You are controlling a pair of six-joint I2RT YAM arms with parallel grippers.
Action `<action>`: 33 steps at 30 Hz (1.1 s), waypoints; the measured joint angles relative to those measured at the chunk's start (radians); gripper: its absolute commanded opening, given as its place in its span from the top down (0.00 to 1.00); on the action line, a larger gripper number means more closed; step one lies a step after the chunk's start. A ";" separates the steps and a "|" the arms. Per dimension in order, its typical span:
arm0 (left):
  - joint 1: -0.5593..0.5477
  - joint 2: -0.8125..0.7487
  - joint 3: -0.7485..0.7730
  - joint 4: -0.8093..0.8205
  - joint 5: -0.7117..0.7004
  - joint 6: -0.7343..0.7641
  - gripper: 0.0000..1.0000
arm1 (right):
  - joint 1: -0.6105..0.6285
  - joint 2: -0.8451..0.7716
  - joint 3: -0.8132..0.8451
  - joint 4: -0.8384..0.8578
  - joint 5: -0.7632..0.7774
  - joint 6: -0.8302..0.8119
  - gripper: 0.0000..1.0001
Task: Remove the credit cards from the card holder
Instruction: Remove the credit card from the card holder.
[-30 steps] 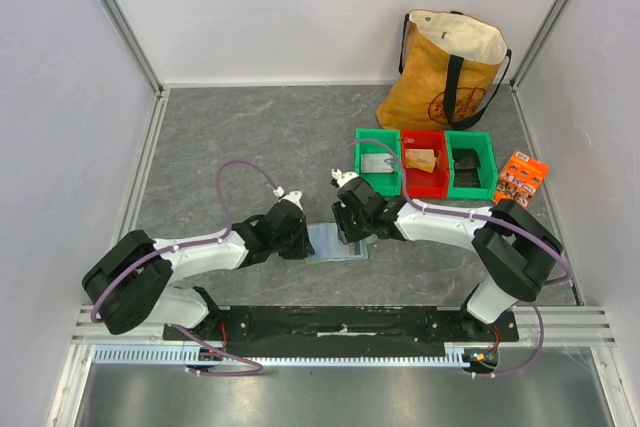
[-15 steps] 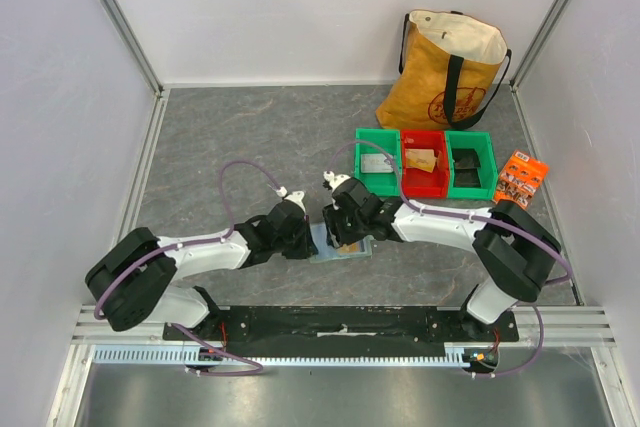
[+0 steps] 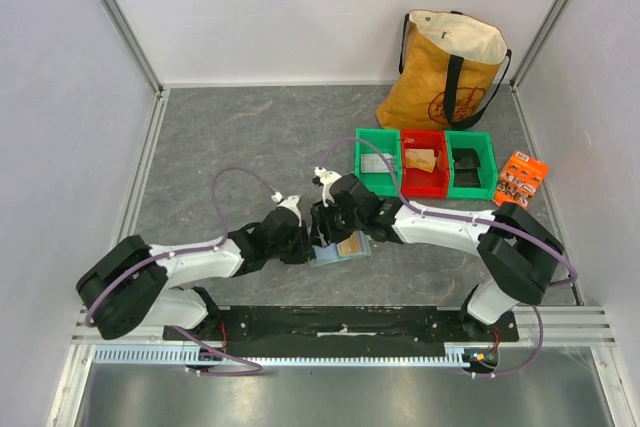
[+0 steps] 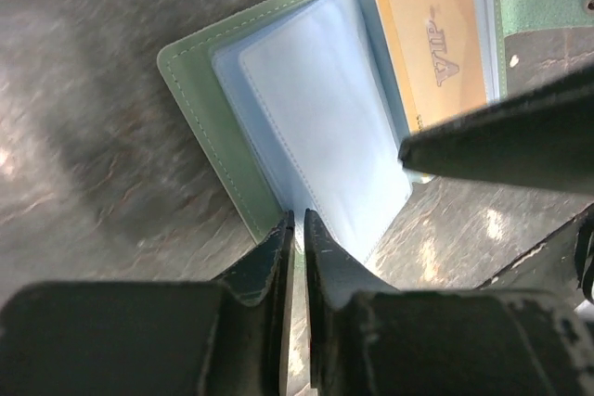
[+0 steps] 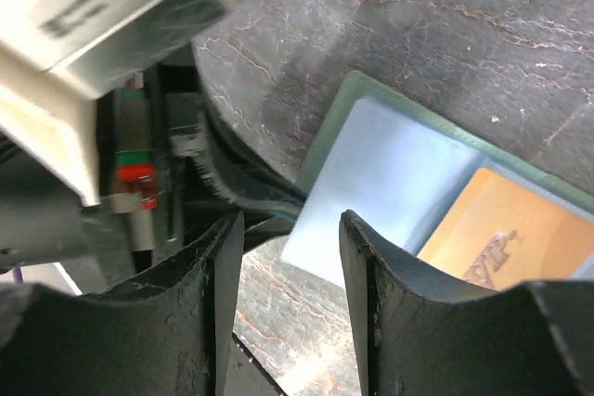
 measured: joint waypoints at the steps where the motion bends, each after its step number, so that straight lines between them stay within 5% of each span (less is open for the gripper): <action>1: -0.002 -0.018 -0.011 -0.005 -0.004 -0.006 0.82 | 0.000 0.006 0.000 0.009 -0.001 0.001 0.47; 5: -0.008 -0.145 -0.070 -0.074 -0.052 -0.036 0.74 | -0.001 0.023 0.000 0.018 -0.014 0.002 0.47; 11: -0.010 -0.389 -0.090 -0.205 -0.127 -0.076 0.48 | -0.040 -0.027 -0.009 0.018 -0.002 -0.005 0.48; 15: -0.010 -0.479 -0.070 -0.253 -0.144 -0.087 0.46 | -0.108 -0.089 -0.049 0.023 0.007 -0.015 0.54; 23: -0.010 -0.337 0.025 -0.155 -0.069 -0.102 0.54 | -0.182 -0.104 -0.174 0.052 -0.010 -0.016 0.72; 33: 0.006 -0.068 0.036 -0.009 -0.002 -0.141 0.54 | -0.208 -0.075 -0.233 0.148 -0.058 0.000 0.81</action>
